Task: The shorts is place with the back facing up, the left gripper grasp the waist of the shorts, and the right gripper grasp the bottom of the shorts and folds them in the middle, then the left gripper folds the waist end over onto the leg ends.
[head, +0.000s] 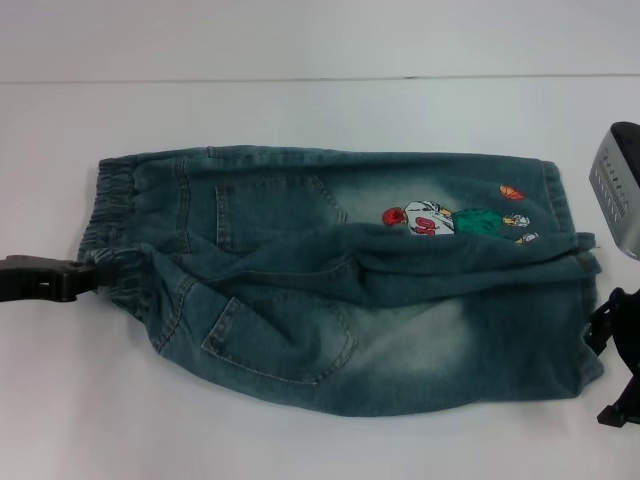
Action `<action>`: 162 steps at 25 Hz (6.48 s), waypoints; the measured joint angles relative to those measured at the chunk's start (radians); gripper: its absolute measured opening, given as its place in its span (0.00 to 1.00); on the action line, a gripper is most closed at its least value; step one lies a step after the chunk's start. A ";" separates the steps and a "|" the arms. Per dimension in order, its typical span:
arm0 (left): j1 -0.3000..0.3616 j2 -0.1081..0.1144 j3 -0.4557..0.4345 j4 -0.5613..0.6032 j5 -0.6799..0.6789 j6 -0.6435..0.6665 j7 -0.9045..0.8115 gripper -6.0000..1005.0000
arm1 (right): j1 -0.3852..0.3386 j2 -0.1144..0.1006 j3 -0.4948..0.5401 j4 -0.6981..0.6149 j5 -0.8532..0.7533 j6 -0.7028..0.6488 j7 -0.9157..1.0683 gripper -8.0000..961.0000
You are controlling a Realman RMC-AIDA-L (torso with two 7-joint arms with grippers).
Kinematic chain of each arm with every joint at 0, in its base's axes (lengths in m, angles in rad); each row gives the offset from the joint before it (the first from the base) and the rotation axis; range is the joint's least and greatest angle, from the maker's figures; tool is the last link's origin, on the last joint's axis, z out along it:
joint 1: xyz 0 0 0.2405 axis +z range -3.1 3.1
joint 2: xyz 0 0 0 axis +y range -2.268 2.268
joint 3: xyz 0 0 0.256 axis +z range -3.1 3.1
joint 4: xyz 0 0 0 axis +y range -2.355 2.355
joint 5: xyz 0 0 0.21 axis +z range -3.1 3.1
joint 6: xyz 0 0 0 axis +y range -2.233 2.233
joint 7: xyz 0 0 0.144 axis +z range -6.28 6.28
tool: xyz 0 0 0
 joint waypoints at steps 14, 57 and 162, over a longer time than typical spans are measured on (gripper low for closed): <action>0.002 0.000 0.000 0.000 0.000 0.000 -0.001 0.03 | -0.009 0.017 0.000 -0.009 -0.002 0.012 -0.048 0.82; -0.016 0.016 -0.073 0.007 -0.069 -0.016 -0.109 0.06 | -0.220 -0.132 0.435 0.223 0.636 0.205 -0.309 0.05; 0.041 -0.043 0.192 -0.044 -0.351 -0.589 0.063 0.93 | -0.253 -0.128 0.353 0.237 0.923 0.069 -0.324 0.93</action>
